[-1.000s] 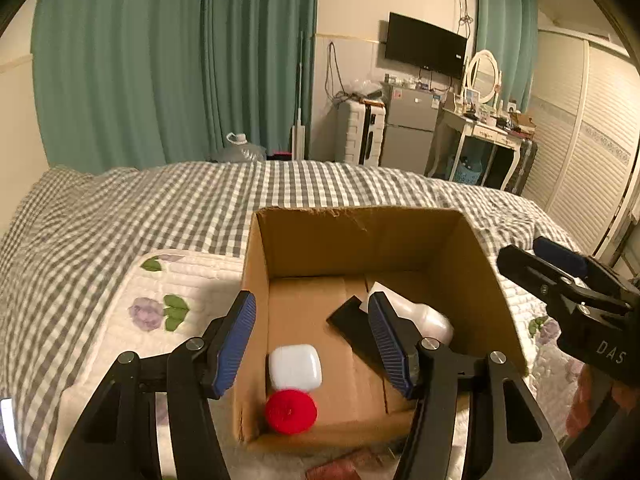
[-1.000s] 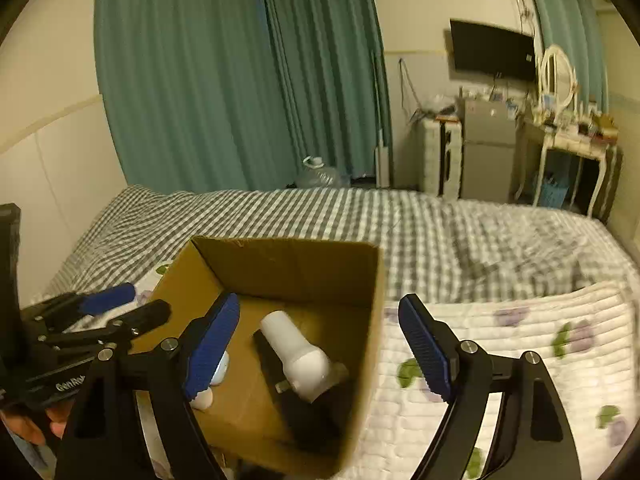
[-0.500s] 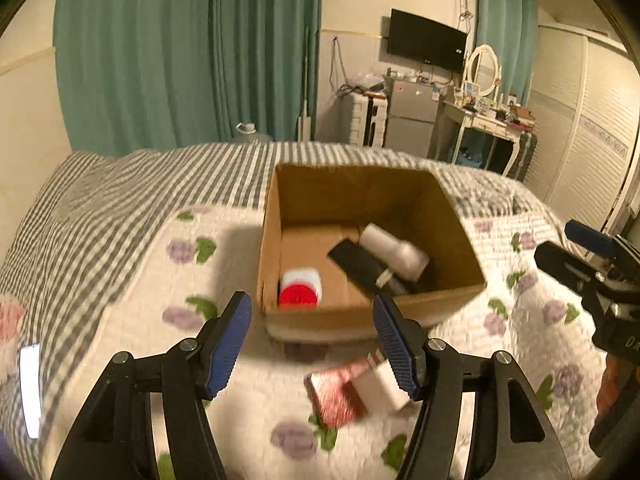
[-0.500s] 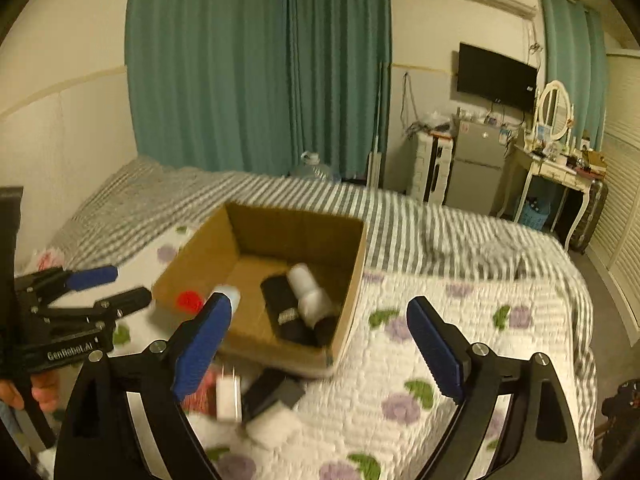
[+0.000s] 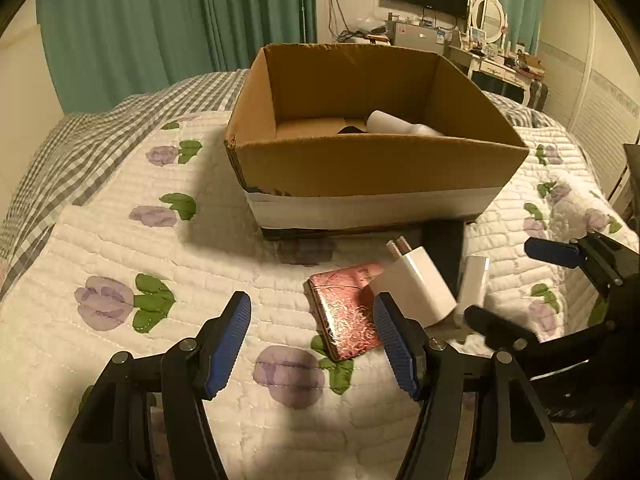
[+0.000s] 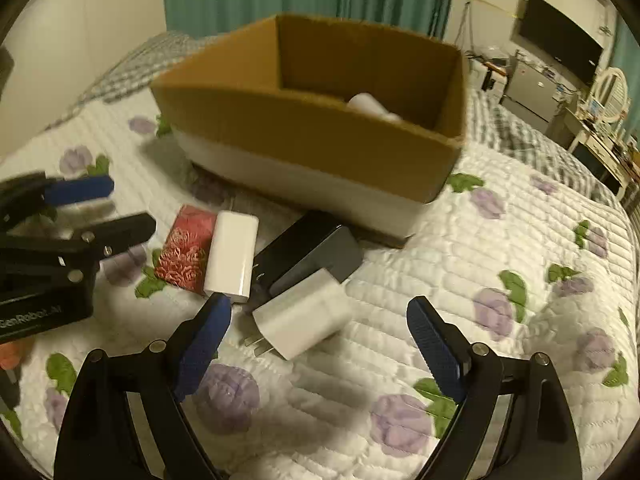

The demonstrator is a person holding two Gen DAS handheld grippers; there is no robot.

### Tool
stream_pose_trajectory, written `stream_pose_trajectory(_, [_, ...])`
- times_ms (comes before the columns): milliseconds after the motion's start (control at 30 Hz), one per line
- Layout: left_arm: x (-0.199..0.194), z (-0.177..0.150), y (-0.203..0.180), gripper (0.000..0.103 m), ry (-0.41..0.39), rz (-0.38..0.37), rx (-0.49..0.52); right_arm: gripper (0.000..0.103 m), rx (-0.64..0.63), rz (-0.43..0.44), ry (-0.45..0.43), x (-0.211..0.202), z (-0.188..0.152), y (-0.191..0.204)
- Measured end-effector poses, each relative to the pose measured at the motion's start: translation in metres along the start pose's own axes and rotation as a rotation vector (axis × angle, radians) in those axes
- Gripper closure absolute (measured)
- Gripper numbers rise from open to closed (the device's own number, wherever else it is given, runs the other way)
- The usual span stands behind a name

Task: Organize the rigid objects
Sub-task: 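Grasp a white charger cube with each tool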

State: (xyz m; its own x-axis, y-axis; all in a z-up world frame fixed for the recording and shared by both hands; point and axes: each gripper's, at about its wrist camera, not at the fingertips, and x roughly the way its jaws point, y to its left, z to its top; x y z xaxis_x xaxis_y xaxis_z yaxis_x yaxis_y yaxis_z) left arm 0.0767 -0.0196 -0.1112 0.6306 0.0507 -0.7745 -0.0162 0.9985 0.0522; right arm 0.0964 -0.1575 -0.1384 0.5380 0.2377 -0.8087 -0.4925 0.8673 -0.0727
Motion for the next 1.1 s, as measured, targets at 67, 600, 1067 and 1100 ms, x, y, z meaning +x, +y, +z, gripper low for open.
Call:
stream_pose_trajectory(67, [0.003,0.0,0.0,0.036,0.008,-0.001,0.002,0.013,-0.011,0.002,0.02,0.01,0.0,0.002])
stream_pose_trajectory(600, [0.002,-0.001,-0.002,0.036,0.005,0.01,-0.018,0.042,0.051,0.039,-0.032,-0.015,-0.001,-0.022])
stream_pose_trajectory(1067, [0.019,0.005,-0.06,0.036,0.05,-0.09,0.036,0.044,0.225,-0.048,-0.111,-0.039,0.007,-0.065])
stream_pose_trajectory(1100, [0.022,0.005,-0.063,0.036,0.058,-0.078,0.044,0.044,0.225,-0.045,-0.112,-0.039,0.006,-0.065])
